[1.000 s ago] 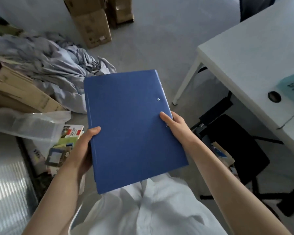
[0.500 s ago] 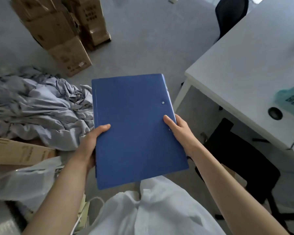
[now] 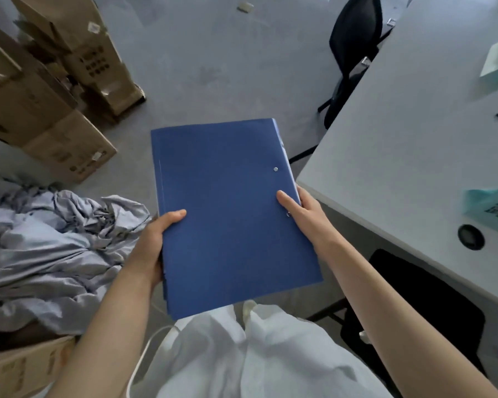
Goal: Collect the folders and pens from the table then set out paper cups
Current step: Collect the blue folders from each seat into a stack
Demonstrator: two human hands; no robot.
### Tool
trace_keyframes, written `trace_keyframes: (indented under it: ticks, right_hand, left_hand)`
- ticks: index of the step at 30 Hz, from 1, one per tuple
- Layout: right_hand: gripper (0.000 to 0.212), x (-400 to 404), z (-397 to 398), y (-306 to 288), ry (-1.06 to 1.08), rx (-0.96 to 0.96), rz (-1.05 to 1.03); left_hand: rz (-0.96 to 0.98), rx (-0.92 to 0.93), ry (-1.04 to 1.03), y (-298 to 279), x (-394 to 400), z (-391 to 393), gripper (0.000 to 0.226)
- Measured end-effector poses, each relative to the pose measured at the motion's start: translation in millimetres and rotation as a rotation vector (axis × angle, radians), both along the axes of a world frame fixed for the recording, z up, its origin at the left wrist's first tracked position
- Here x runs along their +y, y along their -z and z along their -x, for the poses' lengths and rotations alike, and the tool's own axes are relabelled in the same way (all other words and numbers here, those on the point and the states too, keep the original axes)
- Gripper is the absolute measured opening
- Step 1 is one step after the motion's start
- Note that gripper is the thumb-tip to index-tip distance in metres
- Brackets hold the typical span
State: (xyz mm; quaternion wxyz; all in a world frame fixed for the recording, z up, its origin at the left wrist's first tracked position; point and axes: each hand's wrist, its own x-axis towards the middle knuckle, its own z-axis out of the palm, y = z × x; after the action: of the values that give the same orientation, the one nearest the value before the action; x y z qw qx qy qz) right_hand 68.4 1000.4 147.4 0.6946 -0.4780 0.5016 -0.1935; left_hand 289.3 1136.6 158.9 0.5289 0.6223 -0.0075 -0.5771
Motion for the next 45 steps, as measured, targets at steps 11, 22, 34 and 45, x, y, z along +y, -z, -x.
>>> trace_keyframes:
  ticks: [11,22,34,45]
  right_hand:
    - [0.03,-126.7,-85.7,9.6,0.289,0.058,-0.02]
    - [0.031,-201.6,-89.0,11.7,0.674,0.072,-0.065]
    - [0.033,-280.9,-10.8,21.9,1.011,0.035,-0.069]
    - [0.035,-314.4,56.7,34.2,1.232,0.089,-0.066]
  left_hand:
    - [-0.021,0.018,0.315,6.9,-194.7,-122.1,0.037]
    - [0.028,-0.008,0.694,13.0,-373.5,-137.0,0.052]
    - [0.046,-0.063,0.976,13.7,-534.5,-32.9,0.046]
    - [0.091,-0.065,1.277,25.1,-633.4,68.1,0.039]
